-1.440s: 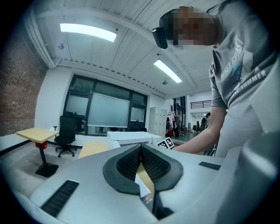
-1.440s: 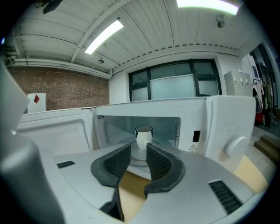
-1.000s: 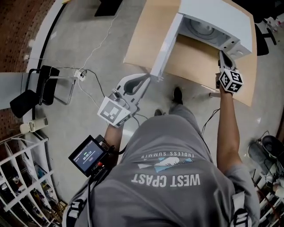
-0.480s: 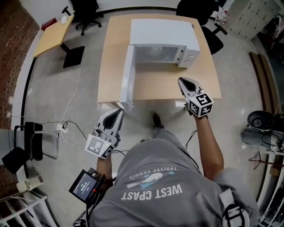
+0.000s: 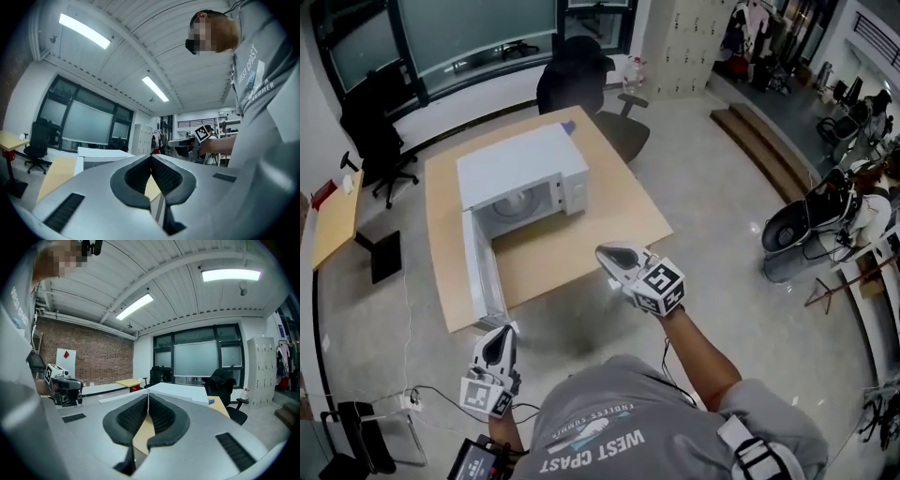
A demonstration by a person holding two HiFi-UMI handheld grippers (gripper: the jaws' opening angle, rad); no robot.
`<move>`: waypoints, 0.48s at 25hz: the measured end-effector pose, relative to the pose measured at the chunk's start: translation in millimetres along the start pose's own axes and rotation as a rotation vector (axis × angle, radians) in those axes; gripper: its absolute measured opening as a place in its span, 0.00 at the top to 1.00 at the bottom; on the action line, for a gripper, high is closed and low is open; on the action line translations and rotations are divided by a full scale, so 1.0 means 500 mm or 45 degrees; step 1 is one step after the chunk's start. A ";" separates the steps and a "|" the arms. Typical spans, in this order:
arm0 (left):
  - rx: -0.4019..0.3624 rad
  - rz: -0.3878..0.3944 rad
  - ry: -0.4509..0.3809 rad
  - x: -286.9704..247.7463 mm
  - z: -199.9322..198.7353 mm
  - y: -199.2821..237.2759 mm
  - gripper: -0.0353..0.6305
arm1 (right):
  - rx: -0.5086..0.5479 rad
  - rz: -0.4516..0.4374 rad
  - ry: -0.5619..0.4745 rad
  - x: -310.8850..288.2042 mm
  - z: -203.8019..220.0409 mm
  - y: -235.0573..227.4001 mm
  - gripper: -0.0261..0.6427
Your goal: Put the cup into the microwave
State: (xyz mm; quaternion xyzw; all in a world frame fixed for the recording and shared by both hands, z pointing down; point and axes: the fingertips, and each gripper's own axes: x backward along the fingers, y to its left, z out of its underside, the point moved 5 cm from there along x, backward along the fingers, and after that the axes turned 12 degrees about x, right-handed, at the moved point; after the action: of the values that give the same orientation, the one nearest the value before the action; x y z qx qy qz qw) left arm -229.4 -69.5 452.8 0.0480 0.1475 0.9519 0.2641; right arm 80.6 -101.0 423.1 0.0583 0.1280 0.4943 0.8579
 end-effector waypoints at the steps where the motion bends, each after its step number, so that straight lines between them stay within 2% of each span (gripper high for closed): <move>1: 0.003 0.013 0.005 -0.008 0.003 -0.015 0.92 | 0.003 0.008 -0.006 0.025 -0.006 -0.002 0.93; 8: -0.015 0.092 0.076 -0.086 0.036 -0.166 0.92 | 0.009 0.027 -0.058 0.253 -0.030 -0.005 0.93; 12: -0.002 0.140 0.120 -0.124 0.095 -0.285 0.92 | 0.050 0.043 -0.069 0.417 -0.030 0.001 0.93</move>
State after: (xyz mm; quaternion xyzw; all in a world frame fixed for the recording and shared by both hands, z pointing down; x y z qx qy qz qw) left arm -98.8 26.9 453.4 0.0111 0.1563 0.9663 0.2044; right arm 175.6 78.9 375.1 0.0907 0.1134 0.5045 0.8511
